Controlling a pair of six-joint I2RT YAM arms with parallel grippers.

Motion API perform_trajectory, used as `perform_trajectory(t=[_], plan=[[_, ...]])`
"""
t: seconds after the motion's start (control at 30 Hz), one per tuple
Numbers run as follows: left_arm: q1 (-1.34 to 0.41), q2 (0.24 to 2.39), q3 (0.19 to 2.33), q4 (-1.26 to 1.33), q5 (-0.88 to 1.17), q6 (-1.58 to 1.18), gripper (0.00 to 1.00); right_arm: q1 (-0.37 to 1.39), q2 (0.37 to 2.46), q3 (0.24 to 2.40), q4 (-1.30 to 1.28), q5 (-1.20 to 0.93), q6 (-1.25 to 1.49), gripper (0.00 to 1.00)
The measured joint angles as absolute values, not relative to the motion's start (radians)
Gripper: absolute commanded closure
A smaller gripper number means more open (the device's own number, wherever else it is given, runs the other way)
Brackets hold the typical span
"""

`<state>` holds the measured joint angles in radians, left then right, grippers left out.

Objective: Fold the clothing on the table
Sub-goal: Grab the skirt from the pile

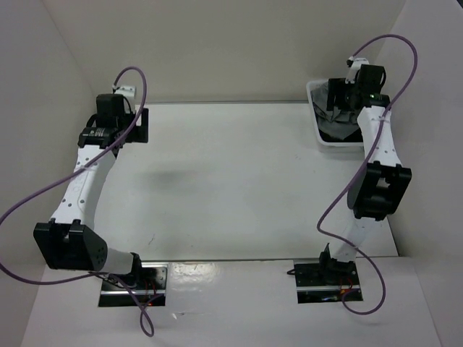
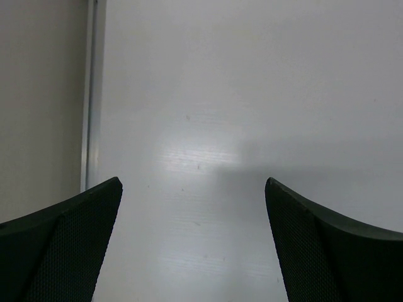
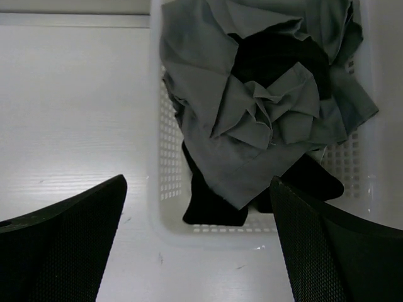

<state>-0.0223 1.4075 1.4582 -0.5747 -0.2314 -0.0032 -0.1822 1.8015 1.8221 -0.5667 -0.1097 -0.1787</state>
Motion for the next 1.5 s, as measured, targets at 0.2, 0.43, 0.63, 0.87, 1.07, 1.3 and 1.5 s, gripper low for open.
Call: perform_trajectory(t=[0.2, 0.43, 0.63, 0.87, 1.07, 1.3, 1.5], plan=[[0.067, 1.316, 1.287, -0.6, -0.18, -0.005, 0.0, -0.197, 2.022, 1.885, -0.538, -0.061, -0.181, 0.02], [0.127, 1.137, 1.187, -0.655, -0.133, -0.002, 0.0, -0.199, 2.22, 2.054, -0.549, -0.033, -0.186, 0.02], [0.229, 1.015, 1.139, -0.688, -0.067, 0.009, 0.0, -0.205, 2.233, 2.124, -0.553, -0.021, -0.2, 0.02], [0.287, 0.952, 1.099, -0.73, -0.016, 0.023, 0.0, -0.212, 2.248, 2.136, -0.553, -0.01, -0.208, 0.02], [0.289, 0.952, 1.099, -0.733, 0.011, 0.023, 0.0, -0.212, 2.289, 2.133, -0.554, -0.01, -0.217, 0.08], [0.298, 0.958, 1.099, -0.733, 0.041, 0.025, 0.0, -0.213, 2.324, 2.134, -0.556, -0.02, -0.238, 1.0], [0.307, 0.961, 1.099, -0.733, 0.058, 0.027, 0.0, -0.22, 2.329, 2.141, -0.561, -0.038, -0.234, 1.0]])
